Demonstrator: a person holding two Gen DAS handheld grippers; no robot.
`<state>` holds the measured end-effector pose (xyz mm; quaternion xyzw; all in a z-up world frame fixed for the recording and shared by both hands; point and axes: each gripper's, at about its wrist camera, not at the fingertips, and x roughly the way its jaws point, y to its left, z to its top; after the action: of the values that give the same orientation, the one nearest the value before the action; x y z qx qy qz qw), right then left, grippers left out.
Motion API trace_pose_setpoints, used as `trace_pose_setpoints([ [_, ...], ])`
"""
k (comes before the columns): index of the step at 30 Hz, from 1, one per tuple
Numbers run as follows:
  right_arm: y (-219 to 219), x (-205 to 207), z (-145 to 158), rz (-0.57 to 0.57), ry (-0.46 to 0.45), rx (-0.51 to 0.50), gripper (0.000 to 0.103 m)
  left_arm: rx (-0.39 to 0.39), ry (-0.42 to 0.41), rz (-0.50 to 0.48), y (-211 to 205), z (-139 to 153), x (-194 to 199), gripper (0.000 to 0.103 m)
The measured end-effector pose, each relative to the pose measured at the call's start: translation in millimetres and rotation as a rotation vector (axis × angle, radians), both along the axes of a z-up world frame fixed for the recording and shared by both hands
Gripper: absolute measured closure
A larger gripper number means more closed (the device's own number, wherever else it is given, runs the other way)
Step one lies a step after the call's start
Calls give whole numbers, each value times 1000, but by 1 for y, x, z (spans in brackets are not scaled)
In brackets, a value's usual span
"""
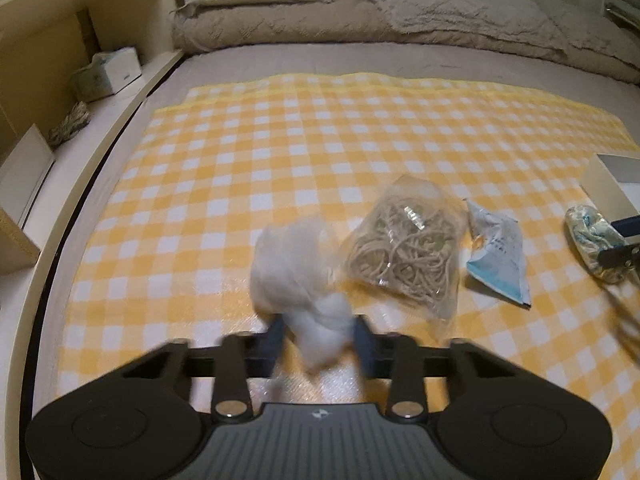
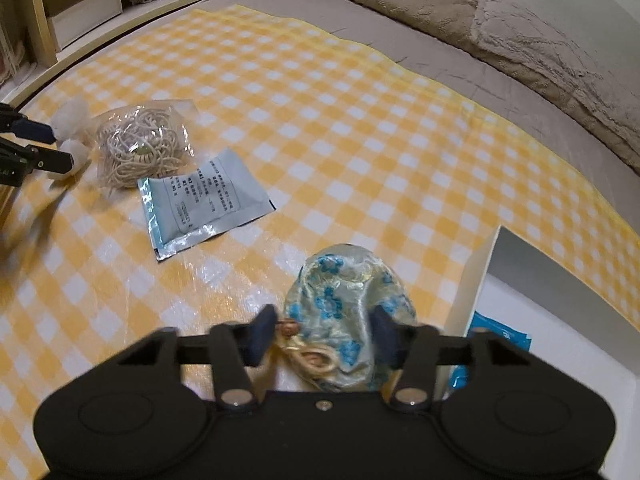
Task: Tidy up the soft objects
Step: 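Grasp the white cotton bundle with the left tool while the right tool grasps the floral pouch, then lift the cotton bundle and floral pouch and carry both toward the tray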
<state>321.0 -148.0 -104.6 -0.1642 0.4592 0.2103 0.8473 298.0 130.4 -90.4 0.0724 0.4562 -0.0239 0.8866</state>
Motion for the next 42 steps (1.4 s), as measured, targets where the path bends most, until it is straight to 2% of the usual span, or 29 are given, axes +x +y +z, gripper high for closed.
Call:
trace_pose_setpoints([
  [2, 0, 1, 2, -4, -2, 4, 71, -7, 1, 4, 2, 1, 0, 72],
  [6, 0, 0, 8, -11, -5, 22, 81, -7, 1, 8, 3, 2, -2, 74],
  [10, 3, -4, 11, 6, -15, 24, 84, -10, -5, 21, 4, 5, -3, 76],
  [11, 3, -4, 12, 9, -17, 25, 84, -13, -7, 27, 4, 6, -4, 83],
  [14, 3, -7, 17, 12, -30, 38, 85, -24, -13, 45, 6, 10, -6, 86],
  [21, 0, -16, 26, 27, -44, 58, 90, -16, -14, 49, 6, 13, -12, 87],
  [28, -6, -23, 43, 7, -89, 124, 95, -40, -50, 86, 9, 22, -15, 88],
  [29, -6, -23, 43, 9, -90, 129, 102, -43, -57, 89, 9, 24, -15, 88],
  [36, -8, -25, 41, -5, -72, 128, 103, -45, -74, 77, 3, 31, -21, 88],
  [37, -8, -25, 40, -16, -66, 124, 102, -45, -76, 75, 3, 31, -21, 88],
  [38, -9, -25, 40, -21, -58, 126, 97, -48, -79, 76, 3, 32, -22, 88],
  [40, -11, -25, 37, -17, -24, 152, 68, -53, -80, 79, 4, 32, -22, 88],
  [41, -11, -25, 35, -11, -8, 159, 44, -53, -80, 81, 5, 32, -22, 88],
  [42, -10, -25, 32, 0, -1, 156, 38, -51, -78, 84, 5, 31, -22, 88],
])
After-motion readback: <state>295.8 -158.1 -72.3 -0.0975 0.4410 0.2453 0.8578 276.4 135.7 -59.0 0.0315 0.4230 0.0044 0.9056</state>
